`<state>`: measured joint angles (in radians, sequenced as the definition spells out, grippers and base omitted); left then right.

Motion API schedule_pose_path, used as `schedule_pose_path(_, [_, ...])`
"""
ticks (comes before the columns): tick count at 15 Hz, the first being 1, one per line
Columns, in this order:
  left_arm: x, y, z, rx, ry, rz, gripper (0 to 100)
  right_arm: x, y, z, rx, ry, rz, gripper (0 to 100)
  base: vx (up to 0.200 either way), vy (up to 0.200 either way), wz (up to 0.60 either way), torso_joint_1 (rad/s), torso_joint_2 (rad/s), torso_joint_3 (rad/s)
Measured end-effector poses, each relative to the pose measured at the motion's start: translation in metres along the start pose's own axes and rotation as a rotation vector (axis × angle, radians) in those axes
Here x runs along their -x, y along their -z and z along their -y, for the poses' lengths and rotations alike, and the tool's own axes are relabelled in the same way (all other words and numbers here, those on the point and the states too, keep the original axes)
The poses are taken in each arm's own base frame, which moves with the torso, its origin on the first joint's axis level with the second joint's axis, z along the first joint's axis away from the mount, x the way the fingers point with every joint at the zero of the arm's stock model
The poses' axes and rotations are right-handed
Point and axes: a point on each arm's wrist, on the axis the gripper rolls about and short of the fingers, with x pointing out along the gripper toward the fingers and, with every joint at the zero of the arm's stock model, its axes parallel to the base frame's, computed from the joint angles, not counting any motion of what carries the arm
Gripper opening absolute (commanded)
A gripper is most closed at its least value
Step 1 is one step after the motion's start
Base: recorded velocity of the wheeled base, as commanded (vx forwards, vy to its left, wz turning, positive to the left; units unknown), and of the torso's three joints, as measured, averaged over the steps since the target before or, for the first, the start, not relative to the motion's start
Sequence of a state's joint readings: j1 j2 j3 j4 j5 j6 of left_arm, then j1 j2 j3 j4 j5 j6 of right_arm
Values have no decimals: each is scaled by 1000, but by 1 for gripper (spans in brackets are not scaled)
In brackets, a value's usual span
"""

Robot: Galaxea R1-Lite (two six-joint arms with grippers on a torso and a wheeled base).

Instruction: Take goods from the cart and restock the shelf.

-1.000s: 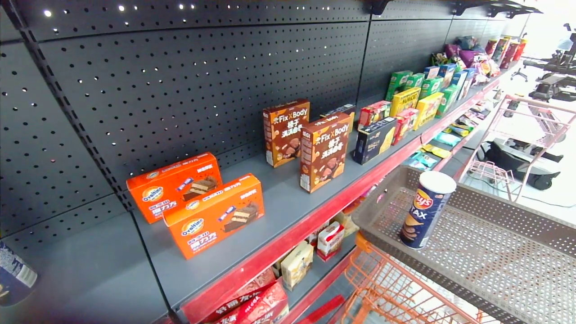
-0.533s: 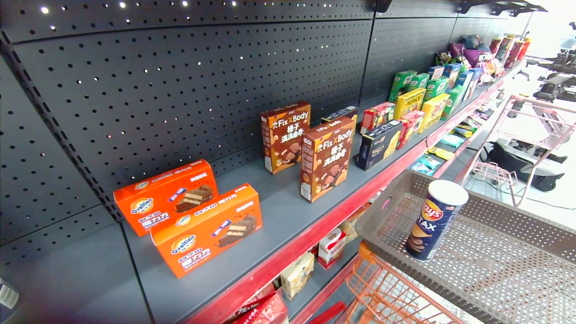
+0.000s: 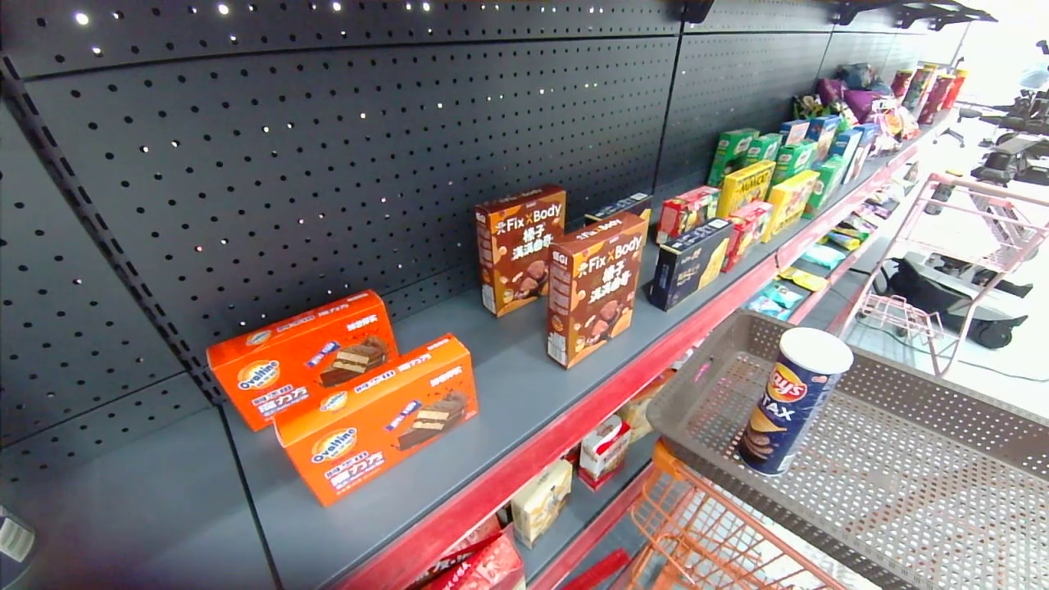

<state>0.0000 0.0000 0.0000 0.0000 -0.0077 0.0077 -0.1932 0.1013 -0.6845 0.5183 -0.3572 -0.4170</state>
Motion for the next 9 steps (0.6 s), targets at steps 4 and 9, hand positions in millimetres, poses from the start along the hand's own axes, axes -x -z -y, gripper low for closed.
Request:
schedule_pose_path(4, [0,0,0,0,0,0,0,-4,-7,1,-14,16,26,0,0,0,0,0,0,0])
schedule_pose_path(9, [0,0,0,0,0,0,0,-54,-43,-3,-202,-19,-20,0,0,0,0,0,0,0])
